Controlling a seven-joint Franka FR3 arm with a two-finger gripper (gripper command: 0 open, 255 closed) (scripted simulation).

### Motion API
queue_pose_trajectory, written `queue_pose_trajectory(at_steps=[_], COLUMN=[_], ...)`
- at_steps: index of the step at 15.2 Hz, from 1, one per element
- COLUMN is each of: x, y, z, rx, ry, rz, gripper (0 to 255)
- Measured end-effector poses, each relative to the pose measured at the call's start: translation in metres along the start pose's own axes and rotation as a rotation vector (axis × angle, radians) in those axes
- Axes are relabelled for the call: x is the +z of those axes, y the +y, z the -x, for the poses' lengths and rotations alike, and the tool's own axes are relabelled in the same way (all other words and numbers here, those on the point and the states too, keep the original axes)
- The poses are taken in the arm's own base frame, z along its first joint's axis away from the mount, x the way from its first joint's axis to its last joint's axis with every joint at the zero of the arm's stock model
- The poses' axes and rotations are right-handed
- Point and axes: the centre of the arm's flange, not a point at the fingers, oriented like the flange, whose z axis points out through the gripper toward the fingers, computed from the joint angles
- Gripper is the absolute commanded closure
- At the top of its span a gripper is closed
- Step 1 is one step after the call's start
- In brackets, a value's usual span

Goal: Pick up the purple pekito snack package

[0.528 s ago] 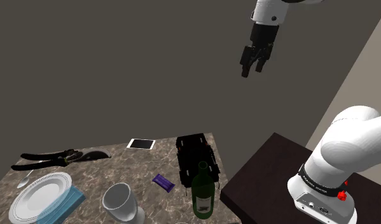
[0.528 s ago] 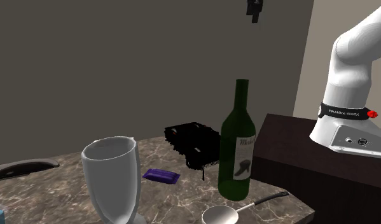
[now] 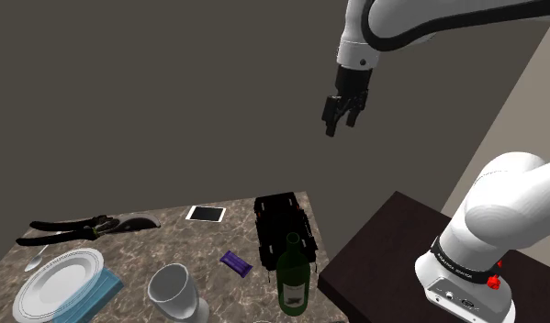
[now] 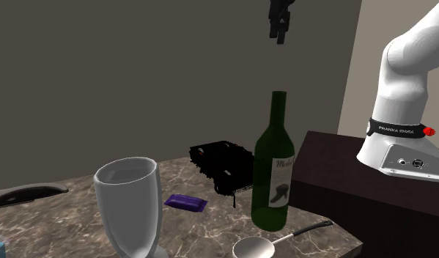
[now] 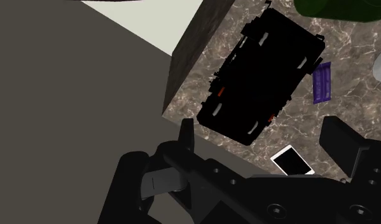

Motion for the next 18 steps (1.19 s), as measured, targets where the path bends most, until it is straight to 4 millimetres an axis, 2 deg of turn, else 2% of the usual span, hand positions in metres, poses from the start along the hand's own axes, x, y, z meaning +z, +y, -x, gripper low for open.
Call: queue_pose_trajectory(at_steps=[4, 18], x=[0.038, 0.187], y=[-0.031, -0.132], z=[-0.015, -0.063], rx=[-0.013, -0.058], ry=[-0.005, -0.024], rz=[0.006, 0.028], gripper=[0, 0])
